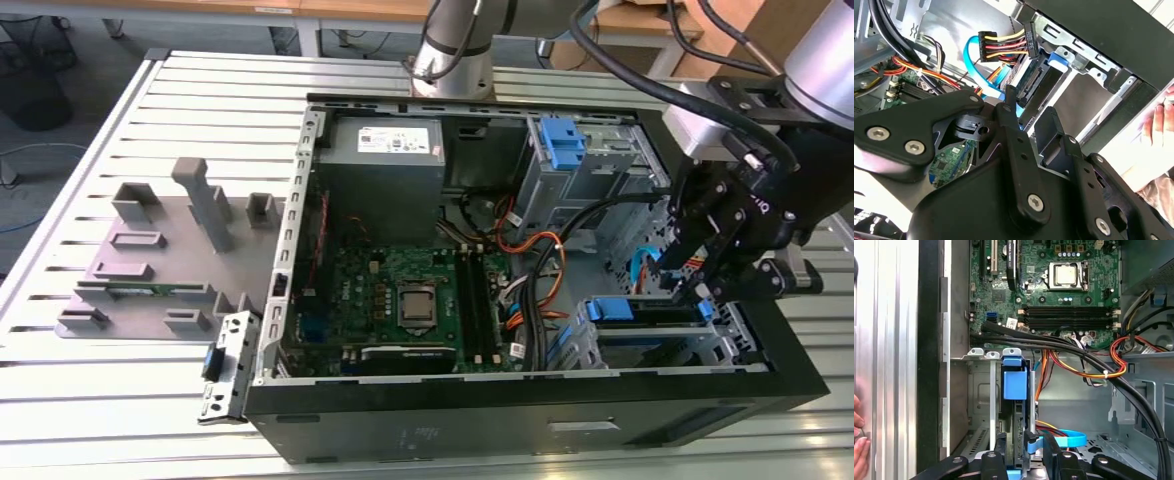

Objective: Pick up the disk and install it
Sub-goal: 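Insert the first disk wire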

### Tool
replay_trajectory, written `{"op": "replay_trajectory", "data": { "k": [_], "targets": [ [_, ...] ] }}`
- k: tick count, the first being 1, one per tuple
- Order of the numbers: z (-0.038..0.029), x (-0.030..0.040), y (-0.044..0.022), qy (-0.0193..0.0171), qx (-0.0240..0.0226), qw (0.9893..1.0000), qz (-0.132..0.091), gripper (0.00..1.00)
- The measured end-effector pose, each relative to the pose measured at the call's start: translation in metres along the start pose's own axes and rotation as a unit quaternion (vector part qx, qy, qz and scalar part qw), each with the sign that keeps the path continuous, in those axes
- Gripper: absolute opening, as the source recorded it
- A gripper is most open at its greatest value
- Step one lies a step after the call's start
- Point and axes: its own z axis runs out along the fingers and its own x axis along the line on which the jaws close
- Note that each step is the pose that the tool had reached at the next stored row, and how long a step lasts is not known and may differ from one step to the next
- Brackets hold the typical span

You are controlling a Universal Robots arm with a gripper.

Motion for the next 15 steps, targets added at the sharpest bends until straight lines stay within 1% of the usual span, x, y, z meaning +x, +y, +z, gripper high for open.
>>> {"op": "replay_trajectory", "data": {
  "k": [3, 9, 11, 15],
  "targets": [
    [-0.0001, -0.0002, 0.0003, 0.0009, 0.0000, 1.0000, 0.000, 0.42],
    [0.0002, -0.0003, 0.0054, 0.0013, 0.0010, 1.0000, 0.000, 0.42],
    [0.0004, -0.0003, 0.0055, 0.0018, 0.0011, 1.0000, 0.000, 0.42],
    [0.0008, -0.0004, 0.0056, 0.0021, 0.0008, 0.9999, 0.011, 0.42]
  ]
}}
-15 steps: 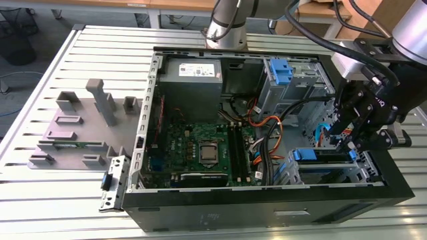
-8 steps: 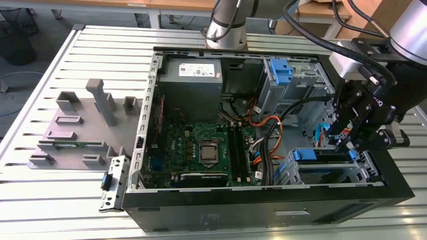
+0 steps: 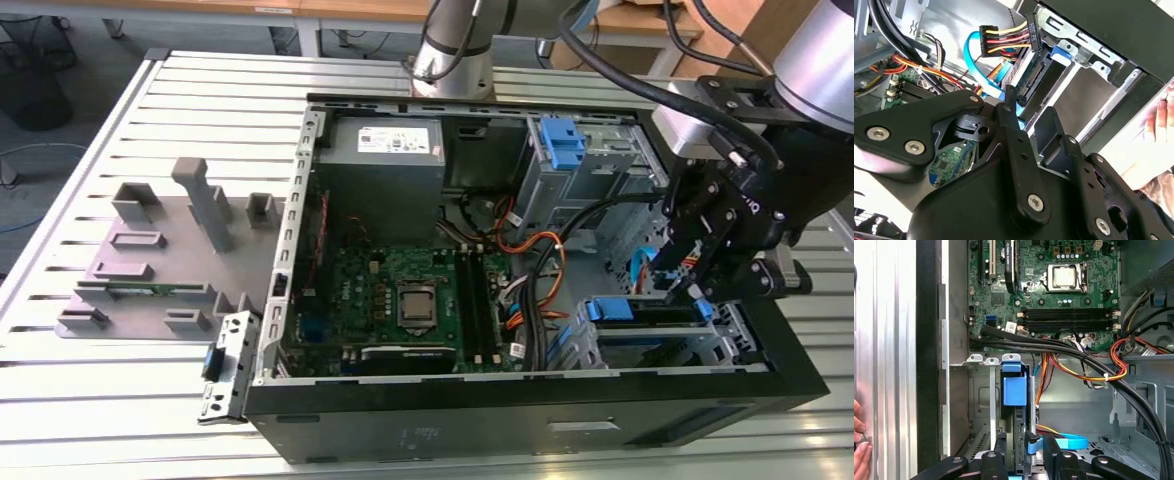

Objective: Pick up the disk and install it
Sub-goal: 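Insert the first disk wire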

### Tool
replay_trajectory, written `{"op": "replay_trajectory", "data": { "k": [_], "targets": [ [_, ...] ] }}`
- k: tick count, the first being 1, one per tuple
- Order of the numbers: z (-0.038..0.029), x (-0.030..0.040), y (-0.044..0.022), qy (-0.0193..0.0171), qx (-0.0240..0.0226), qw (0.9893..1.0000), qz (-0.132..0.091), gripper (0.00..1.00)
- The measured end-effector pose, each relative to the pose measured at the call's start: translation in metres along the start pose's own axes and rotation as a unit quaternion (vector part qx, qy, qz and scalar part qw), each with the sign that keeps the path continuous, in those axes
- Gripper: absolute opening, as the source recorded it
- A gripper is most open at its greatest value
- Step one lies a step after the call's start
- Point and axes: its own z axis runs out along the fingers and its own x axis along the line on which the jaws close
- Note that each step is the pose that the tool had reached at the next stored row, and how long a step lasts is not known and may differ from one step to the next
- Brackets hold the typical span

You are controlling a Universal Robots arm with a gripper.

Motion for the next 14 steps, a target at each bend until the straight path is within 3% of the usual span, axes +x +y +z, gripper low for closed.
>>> {"op": "replay_trajectory", "data": {
  "k": [12, 14],
  "targets": [
    [0.0002, 0.0000, 0.0000, -0.0002, -0.0001, 1.0000, 0.002, 0.42],
    [0.0002, 0.0000, 0.0000, -0.0002, -0.0001, 1.0000, 0.002, 0.35]
  ]
}}
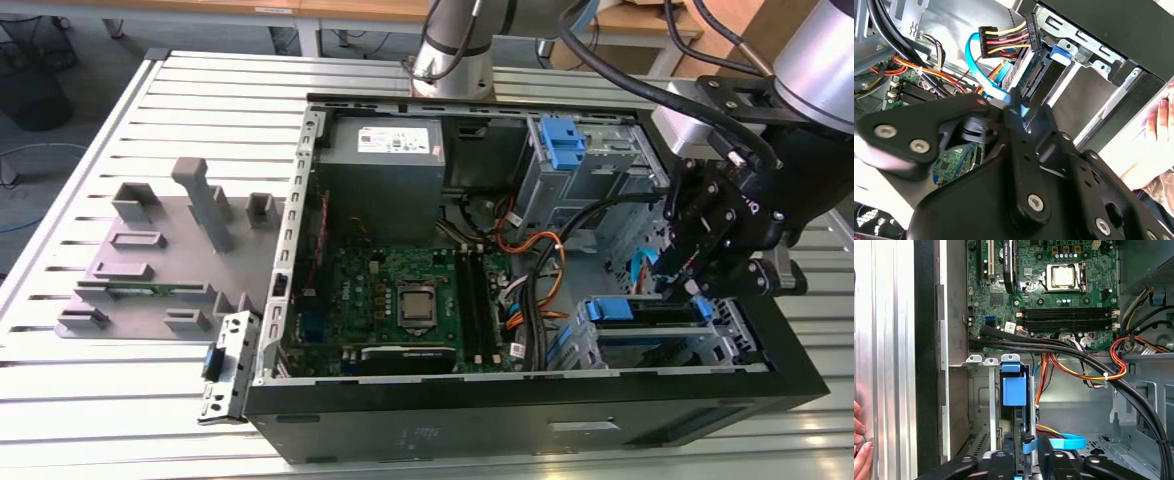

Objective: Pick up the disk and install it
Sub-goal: 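Insert the first disk wire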

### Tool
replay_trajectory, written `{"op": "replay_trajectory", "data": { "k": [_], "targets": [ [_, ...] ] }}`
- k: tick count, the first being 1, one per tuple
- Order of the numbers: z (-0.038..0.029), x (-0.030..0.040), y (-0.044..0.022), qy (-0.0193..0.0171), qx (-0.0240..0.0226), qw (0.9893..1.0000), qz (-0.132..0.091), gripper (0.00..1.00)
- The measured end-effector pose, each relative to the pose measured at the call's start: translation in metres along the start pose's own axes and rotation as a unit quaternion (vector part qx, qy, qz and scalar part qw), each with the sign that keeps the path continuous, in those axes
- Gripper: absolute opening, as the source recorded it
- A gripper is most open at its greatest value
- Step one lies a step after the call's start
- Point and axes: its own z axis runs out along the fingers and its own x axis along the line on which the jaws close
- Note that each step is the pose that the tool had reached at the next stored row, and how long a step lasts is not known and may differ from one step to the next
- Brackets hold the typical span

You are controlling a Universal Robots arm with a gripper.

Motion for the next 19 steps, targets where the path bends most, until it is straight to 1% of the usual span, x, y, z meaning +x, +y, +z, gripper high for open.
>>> {"op": "replay_trajectory", "data": {
  "k": [1, 3, 4, 5, 19],
  "targets": [
    [0.0000, 0.0000, 0.0000, 0.0000, 0.0000, 1.0000, 0.000, 0.35],
    [0.0000, 0.0000, 0.0000, 0.0000, 0.0000, 1.0000, 0.000, 0.22],
    [0.0000, 0.0000, 0.0000, 0.0000, 0.0000, 1.0000, 0.000, 0.22],
    [0.0000, 0.0000, 0.0000, 0.0000, 0.0000, 1.0000, 0.000, 0.17],
    [0.0005, 0.0001, 0.0005, 0.0000, 0.0000, 1.0000, 0.000, 0.16]
  ]
}}
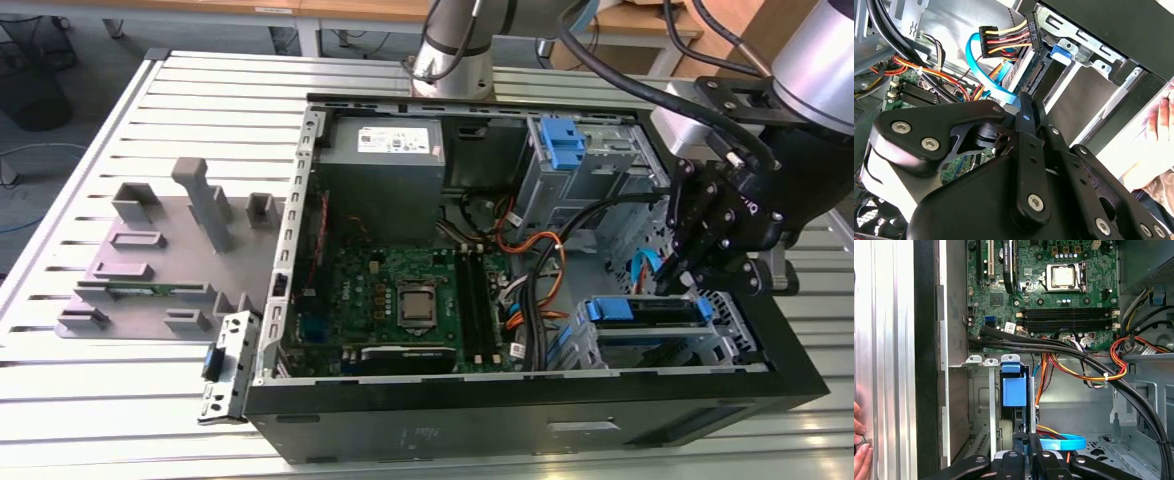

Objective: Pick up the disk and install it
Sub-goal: 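Insert the first disk wire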

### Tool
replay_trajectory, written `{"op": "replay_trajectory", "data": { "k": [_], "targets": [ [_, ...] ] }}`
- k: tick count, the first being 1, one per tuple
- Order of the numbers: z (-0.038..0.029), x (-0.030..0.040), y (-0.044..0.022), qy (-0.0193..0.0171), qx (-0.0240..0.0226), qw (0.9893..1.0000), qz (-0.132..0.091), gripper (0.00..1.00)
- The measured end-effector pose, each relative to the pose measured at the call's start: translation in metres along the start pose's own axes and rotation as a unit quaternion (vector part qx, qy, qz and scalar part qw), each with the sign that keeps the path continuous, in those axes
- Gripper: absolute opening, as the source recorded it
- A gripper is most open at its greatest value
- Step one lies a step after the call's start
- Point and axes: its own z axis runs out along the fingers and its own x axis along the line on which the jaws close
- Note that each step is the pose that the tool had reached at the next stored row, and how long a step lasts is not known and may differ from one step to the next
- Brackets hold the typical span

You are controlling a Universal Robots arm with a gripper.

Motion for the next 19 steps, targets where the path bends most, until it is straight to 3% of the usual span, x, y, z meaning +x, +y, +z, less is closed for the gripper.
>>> {"op": "replay_trajectory", "data": {
  "k": [8, 12, 19],
  "targets": [
    [0.0009, 0.0001, 0.0012, 0.0000, 0.0002, 1.0000, 0.000, 0.16],
    [0.0014, 0.0009, 0.0036, -0.0005, 0.0024, 1.0000, 0.000, 0.16],
    [0.0019, 0.0054, 0.0078, -0.0107, 0.0132, 0.9999, -0.001, 0.16]
  ]
}}
